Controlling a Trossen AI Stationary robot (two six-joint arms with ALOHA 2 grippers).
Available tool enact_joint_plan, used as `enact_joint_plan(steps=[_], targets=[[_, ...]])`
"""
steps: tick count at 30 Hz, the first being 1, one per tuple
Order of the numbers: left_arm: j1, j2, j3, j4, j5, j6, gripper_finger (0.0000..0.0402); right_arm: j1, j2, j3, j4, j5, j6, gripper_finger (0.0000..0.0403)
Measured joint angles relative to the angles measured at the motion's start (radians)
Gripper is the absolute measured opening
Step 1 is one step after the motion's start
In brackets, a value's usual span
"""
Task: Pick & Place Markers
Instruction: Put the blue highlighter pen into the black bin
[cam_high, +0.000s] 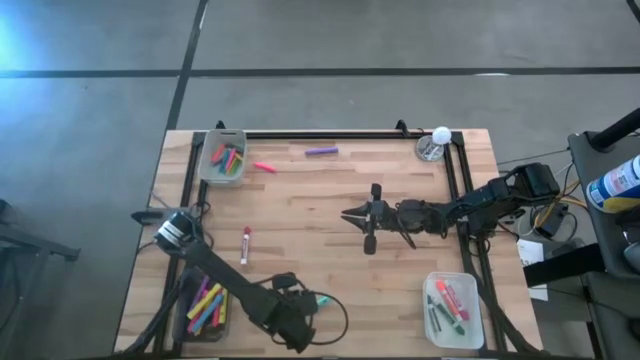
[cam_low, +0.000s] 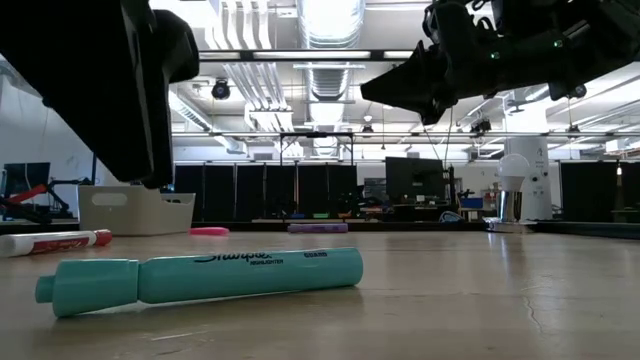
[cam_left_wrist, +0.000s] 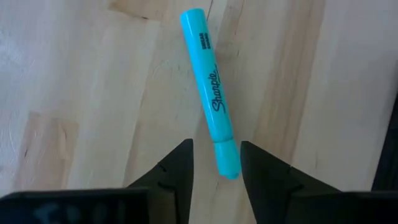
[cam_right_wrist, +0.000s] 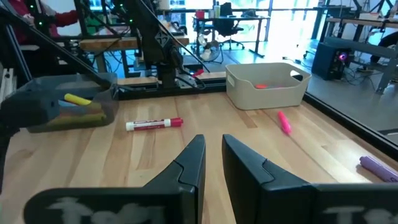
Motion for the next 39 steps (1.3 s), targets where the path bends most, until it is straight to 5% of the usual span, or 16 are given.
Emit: enact_joint_plan(steps=[22, 39], targets=[[0.010, 0.071, -0.034, 0.030, 0.050, 0.086, 0.0122, 0.000, 0.000, 0.000, 0.001, 0.000, 0.008, 0.0047], [0.010, 0.047, -0.092, 0.035, 0.086, 0.240, 0.0050, 0.000, 0.000, 0.000, 0.002, 0.000, 0.019, 0.0047]])
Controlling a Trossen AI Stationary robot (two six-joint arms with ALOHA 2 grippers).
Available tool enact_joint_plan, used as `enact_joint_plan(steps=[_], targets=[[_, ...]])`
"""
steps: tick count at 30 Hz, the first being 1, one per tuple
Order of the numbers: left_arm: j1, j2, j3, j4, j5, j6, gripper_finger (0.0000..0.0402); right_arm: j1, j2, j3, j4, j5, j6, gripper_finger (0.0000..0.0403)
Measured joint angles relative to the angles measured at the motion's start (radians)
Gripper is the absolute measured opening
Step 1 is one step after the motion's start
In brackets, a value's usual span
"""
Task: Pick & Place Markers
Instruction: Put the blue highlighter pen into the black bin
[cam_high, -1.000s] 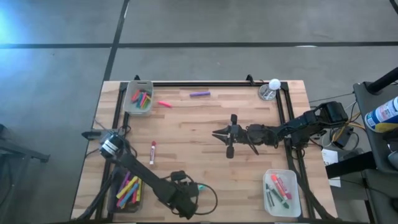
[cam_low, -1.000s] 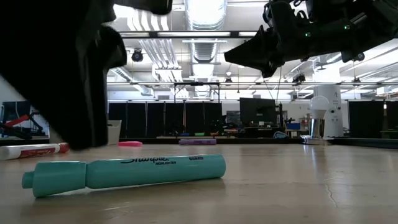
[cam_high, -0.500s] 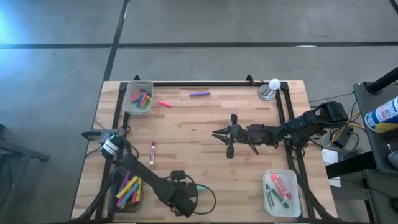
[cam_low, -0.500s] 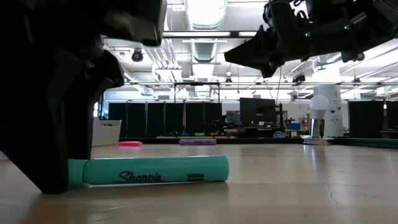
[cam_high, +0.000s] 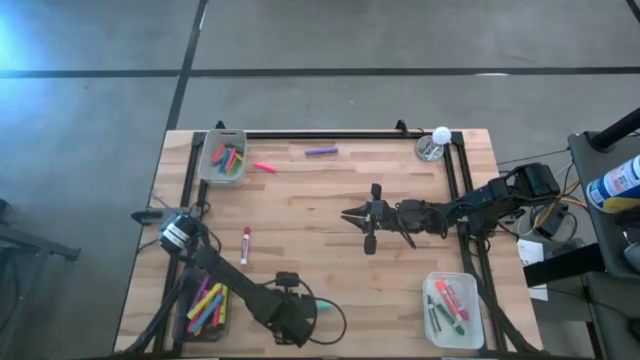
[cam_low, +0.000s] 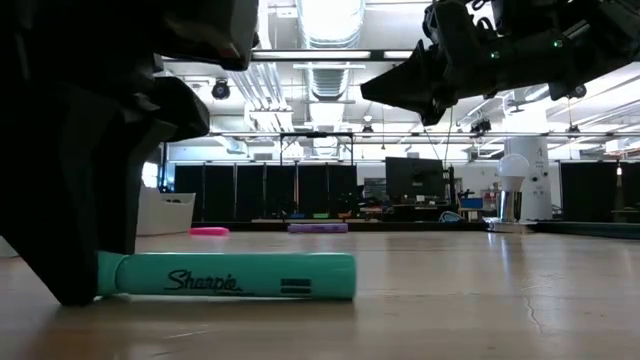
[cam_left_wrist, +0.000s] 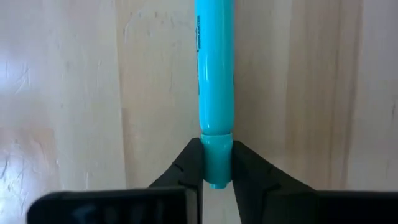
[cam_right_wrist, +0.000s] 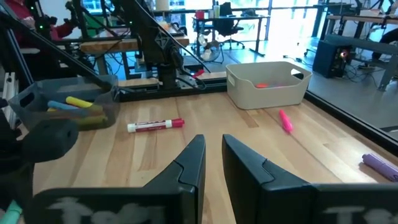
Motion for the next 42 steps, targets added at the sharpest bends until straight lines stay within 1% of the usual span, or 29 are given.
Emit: enact_joint_plan(steps=[2, 8, 16, 18, 22, 27, 31, 34, 36, 42], targets=[[0.000, -0.013, -0.002, -0.023, -0.007, 0.001, 0.0053, 0.000, 0.000, 0.000, 0.000, 0.000, 0.000, 0.0047], [-0.001, -0.098, -0.004, -0.124, -0.078, -0.033, 0.0055, 0.000, 0.000, 0.000, 0.000, 0.000, 0.000, 0.0047], [-0.030, -0.241, -0.009, -0.260, -0.126, -0.175, 0.0055, 0.000, 0.000, 0.000, -0.001, 0.000, 0.000, 0.0047], [-0.042, -0.274, -0.011, -0.307, -0.128, -0.231, 0.0055, 0.000, 0.000, 0.000, -0.001, -0.001, 0.000, 0.0047], [-0.084, -0.334, -0.011, -0.453, -0.132, -0.386, 0.0055, 0.000, 0.000, 0.000, -0.002, -0.001, 0.000, 0.0047], [-0.169, -0.383, -0.012, -0.616, -0.130, -0.589, 0.0055, 0.000, 0.000, 0.000, -0.006, -0.001, 0.000, 0.0047], [-0.246, -0.410, -0.013, -0.704, -0.129, -0.745, 0.0055, 0.000, 0.000, 0.000, -0.008, -0.001, 0.004, 0.0047], [-0.297, -0.426, -0.021, -0.726, -0.123, -0.837, 0.0055, 0.000, 0.000, 0.000, -0.008, -0.001, 0.004, 0.0047], [-0.324, -0.438, -0.041, -0.725, -0.098, -0.886, 0.0055, 0.000, 0.000, 0.000, -0.008, -0.001, 0.005, 0.0047], [-0.389, -0.488, -0.177, -0.725, -0.003, -1.021, 0.0055, 0.000, 0.000, 0.000, -0.008, -0.002, 0.007, 0.0047]])
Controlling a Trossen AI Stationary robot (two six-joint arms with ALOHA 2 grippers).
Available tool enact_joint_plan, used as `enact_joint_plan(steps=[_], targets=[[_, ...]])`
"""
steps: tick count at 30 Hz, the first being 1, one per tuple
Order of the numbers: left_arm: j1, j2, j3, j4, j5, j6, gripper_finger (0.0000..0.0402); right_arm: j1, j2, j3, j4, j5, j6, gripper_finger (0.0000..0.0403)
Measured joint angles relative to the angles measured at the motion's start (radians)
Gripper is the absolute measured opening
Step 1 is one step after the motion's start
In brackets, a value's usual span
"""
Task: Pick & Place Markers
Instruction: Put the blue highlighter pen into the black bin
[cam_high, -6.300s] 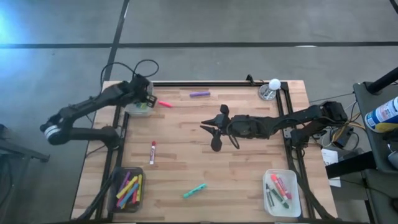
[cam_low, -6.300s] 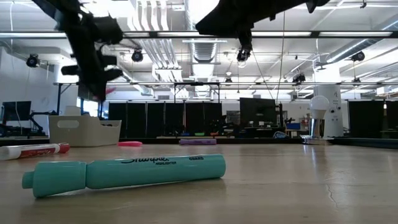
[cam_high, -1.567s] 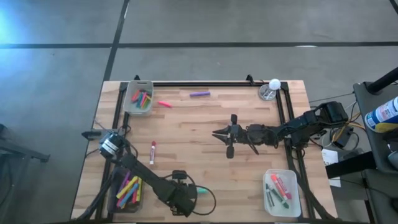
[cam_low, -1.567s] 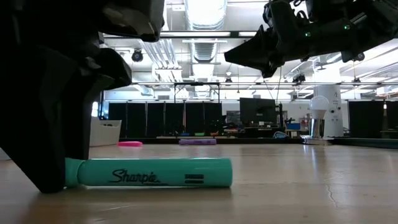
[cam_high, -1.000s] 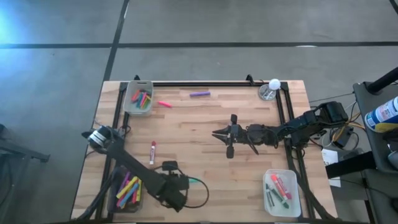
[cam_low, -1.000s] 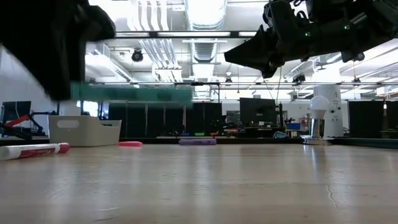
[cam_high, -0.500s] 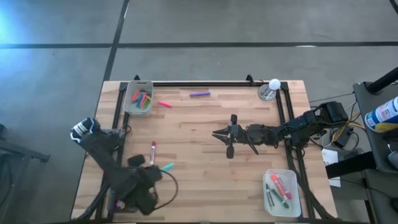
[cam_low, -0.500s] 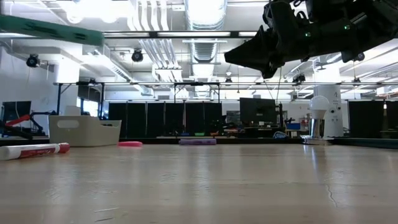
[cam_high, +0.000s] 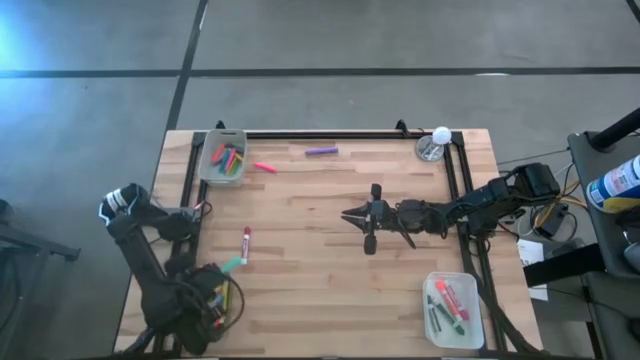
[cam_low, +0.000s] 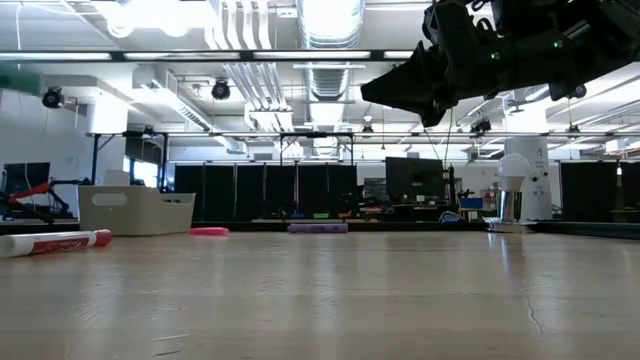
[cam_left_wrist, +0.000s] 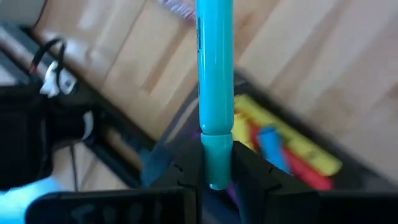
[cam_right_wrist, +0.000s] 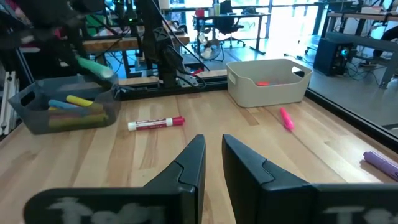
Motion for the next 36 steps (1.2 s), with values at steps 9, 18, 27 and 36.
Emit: enact_joint_plan(steps=[9, 18, 27, 36], targets=[[-0.073, -0.129, -0.235, 0.119, 0.081, -0.161, 0.0055, 0.000, 0.000, 0.000, 0.000, -0.001, 0.000, 0.0047], [-0.135, -0.199, -0.376, 0.249, 0.095, -0.313, 0.0055, 0.000, 0.000, 0.000, 0.000, -0.001, 0.000, 0.0047], [-0.145, -0.201, -0.407, 0.295, 0.114, -0.346, 0.0055, 0.000, 0.000, 0.000, -0.001, -0.001, 0.000, 0.0047], [-0.146, -0.201, -0.407, 0.352, 0.116, -0.357, 0.0055, 0.000, 0.000, 0.000, -0.009, 0.000, 0.000, 0.0047]])
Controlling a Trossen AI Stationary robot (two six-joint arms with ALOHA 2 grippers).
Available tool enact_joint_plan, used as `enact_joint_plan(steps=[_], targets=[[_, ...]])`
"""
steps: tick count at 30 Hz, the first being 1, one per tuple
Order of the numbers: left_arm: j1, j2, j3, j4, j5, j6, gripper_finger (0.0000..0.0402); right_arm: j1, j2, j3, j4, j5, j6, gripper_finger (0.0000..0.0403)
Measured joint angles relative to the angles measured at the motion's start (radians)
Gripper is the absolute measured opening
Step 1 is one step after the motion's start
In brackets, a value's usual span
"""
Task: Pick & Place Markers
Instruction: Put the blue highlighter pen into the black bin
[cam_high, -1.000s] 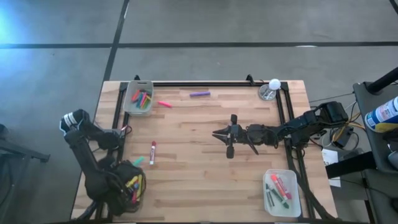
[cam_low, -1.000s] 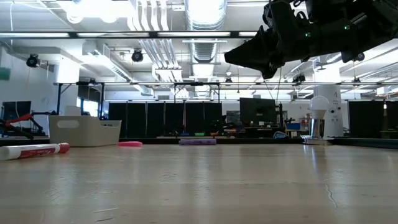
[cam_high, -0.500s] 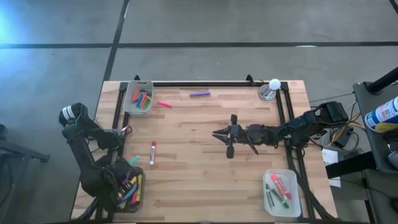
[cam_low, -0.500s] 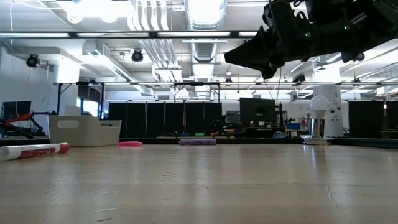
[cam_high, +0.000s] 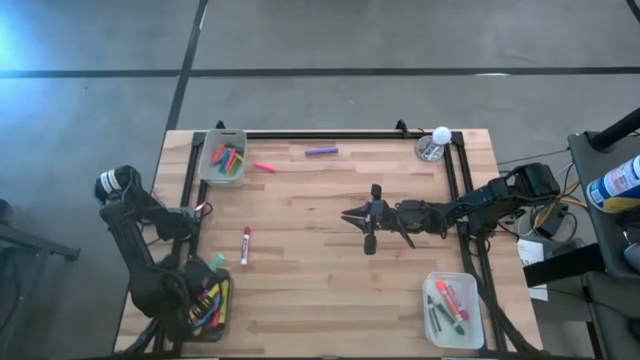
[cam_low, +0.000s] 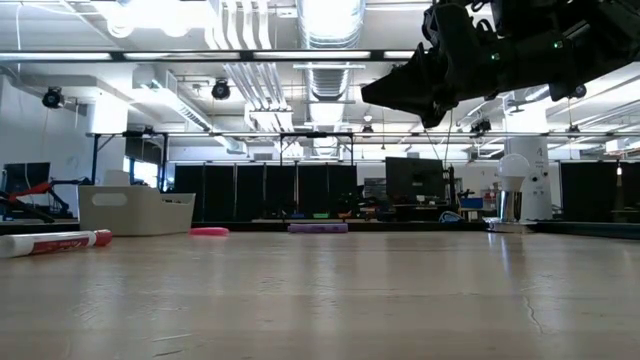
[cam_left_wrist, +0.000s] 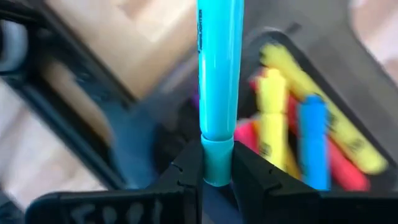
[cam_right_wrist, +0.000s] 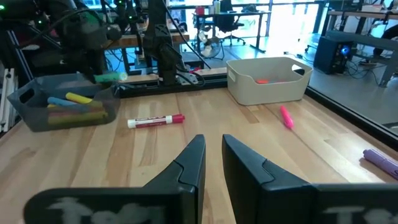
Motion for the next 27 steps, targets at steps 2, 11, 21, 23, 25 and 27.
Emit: enact_joint_plan(steps=[2, 11, 21, 23, 25, 27], targets=[[-0.002, 0.000, 0.000, 0.049, 0.000, 0.009, 0.0055, 0.000, 0.000, 0.000, 0.000, 0.000, 0.000, 0.0047], [-0.002, 0.020, 0.064, 0.105, 0.010, 0.074, 0.0055, 0.000, 0.000, 0.000, -0.006, 0.000, 0.000, 0.0047], [-0.015, 0.081, 0.065, 0.209, 0.142, 0.084, 0.0066, 0.000, 0.000, 0.000, -0.007, 0.000, 0.000, 0.0047], [-0.013, 0.098, 0.065, 0.207, 0.160, 0.099, 0.0081, 0.000, 0.000, 0.000, -0.007, 0.000, 0.000, 0.0047], [-0.013, 0.108, 0.065, 0.205, 0.175, 0.125, 0.0098, 0.000, 0.000, 0.000, -0.007, 0.000, 0.000, 0.0047], [-0.012, 0.109, 0.065, 0.203, 0.188, 0.149, 0.0115, 0.000, 0.000, 0.000, -0.008, 0.000, 0.000, 0.0047]])
